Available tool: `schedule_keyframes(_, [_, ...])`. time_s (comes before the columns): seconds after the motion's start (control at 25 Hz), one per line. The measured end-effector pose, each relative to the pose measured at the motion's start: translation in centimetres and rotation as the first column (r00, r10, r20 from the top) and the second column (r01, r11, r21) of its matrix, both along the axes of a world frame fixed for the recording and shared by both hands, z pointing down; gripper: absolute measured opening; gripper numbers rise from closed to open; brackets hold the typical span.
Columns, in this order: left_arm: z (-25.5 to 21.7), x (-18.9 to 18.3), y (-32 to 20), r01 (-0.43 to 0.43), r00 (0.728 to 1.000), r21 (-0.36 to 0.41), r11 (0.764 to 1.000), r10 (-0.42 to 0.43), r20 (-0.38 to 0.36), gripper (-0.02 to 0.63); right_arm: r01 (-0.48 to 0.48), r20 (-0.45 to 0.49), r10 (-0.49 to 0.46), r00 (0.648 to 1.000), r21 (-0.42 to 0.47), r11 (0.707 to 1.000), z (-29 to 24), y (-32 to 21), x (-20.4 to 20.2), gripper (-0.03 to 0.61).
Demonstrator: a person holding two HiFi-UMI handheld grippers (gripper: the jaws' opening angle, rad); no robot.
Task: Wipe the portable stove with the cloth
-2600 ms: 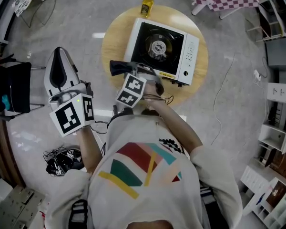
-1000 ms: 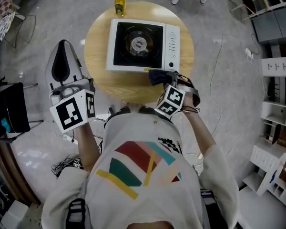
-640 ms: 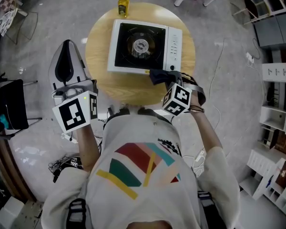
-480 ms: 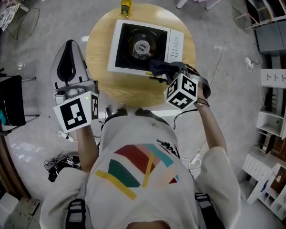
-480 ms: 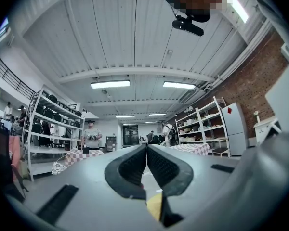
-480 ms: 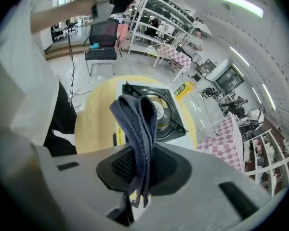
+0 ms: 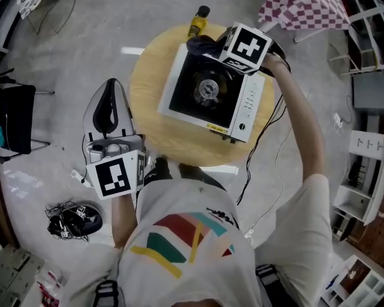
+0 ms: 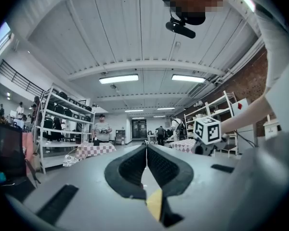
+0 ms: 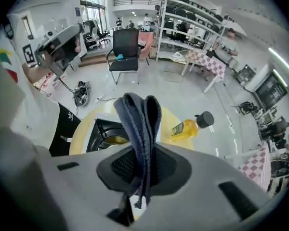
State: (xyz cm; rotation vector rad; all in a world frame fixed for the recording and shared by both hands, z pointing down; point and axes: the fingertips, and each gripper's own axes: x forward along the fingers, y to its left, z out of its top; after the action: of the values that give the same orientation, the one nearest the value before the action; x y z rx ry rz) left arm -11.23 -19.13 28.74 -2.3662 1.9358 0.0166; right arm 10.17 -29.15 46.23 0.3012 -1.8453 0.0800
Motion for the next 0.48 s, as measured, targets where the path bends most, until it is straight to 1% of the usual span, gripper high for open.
schedule_keyframes(0.12, [0.9, -1.3, -0.2, 0.04, 0.999, -0.02, 0.999, -0.04, -0.002, 0.007, 0.045, -0.017, -0.048, 0.999, -0.119, 0.992, 2.1, -2.5, -2.3, 0.035])
schedule_keyframes(0.32, [3.6, -4.3, -0.6, 0.108, 0.994, -0.078, 0.991, -0.109, -0.005, 0.008, 0.12, -0.128, -0.151, 0.98, -0.222, 0.968, 6.8, -4.9, -4.4, 0.035])
schedule_keyframes(0.4, [4.5, -5.3, -0.5, 0.136, 0.99, -0.101, 0.986, -0.137, -0.011, 0.008, 0.113, -0.137, -0.154, 0.979, -0.27, 0.956, 8.4, -5.5, -5.2, 0.035])
schedule_keyframes(0.48, [5.2, -6.0, -0.3, 0.156, 0.987, -0.119, 0.981, -0.159, -0.014, 0.006, 0.097, -0.15, -0.147, 0.978, -0.296, 0.95, 9.6, -6.1, -5.7, 0.035])
